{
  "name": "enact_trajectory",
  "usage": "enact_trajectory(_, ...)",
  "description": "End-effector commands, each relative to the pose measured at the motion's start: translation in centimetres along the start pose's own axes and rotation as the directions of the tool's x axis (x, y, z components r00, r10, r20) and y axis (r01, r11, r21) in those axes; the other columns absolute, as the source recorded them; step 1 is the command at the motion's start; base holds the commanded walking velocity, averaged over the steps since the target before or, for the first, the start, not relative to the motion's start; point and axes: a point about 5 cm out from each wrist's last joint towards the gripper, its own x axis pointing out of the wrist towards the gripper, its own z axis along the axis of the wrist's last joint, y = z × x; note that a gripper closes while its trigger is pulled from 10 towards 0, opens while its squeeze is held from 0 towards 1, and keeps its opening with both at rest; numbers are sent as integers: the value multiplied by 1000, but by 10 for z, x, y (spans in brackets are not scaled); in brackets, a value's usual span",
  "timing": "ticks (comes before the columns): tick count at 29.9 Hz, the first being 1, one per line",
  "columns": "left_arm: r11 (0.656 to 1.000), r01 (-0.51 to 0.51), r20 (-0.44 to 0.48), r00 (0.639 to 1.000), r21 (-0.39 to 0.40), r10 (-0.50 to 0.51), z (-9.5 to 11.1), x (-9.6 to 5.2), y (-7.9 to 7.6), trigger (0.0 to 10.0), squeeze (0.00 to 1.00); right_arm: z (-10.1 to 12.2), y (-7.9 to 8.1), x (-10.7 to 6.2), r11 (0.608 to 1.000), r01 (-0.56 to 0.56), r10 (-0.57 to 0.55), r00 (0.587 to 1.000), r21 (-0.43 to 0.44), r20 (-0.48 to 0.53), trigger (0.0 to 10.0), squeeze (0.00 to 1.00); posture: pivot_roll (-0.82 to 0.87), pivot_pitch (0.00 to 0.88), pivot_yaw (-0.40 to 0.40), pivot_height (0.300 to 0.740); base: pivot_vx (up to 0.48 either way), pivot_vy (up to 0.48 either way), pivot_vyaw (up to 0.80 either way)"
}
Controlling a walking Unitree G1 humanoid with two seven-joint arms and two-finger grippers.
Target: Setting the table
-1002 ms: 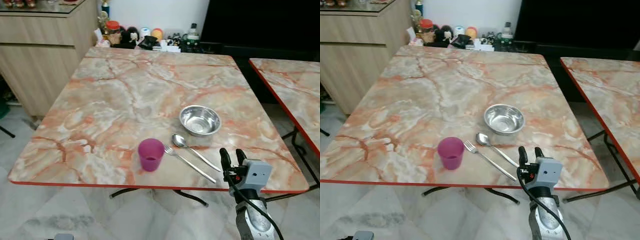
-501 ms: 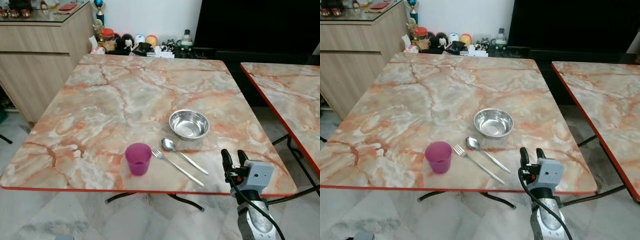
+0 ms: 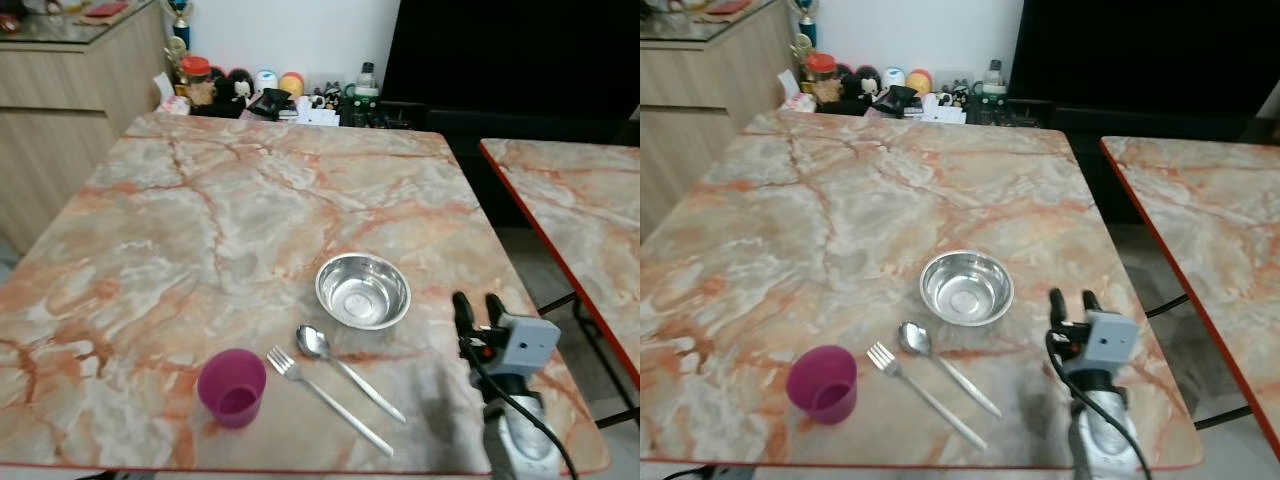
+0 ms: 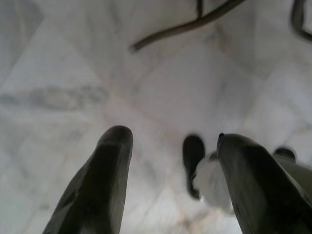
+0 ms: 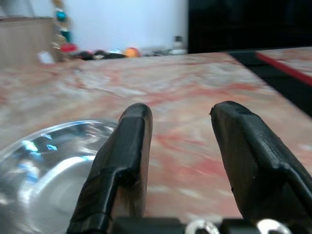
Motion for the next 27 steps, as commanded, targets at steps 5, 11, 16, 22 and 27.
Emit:
enact_trajectory(5,1000,6,-25,1000,-14,-6,-7,-1,-4,10000,0,7,-5,-3,994,27,-27,1000,107,0,10000,0,67,116,-45,740,0,0,0)
enact_trajectory(11,1000,10,-25,1000,-14,-10,-7,-1,-4,10000,0,12,4,-5,958,-7,14,1000,286,-25,10000,1000,62,117,-45,740,0,0,0)
enact_trajectory(16,1000,15,-28,999,-11,-16,-7,-1,-6,10000,0,7,8,3,935,7,32,994,355,-105,10000,745,65,118,-44,740,0,0,0)
enact_trajectory(22,1000,19,-35,999,-11,-19,-9,-1,-7,10000,0,12,23,25,907,-33,97,987,421,-130,10000,0,71,121,-44,740,0,0,0)
enact_trajectory(27,1000,12,-38,999,-12,-12,-10,-1,-6,10000,0,13,33,40,884,-12,108,978,468,-180,10000,0,77,119,-47,740,0,0,0)
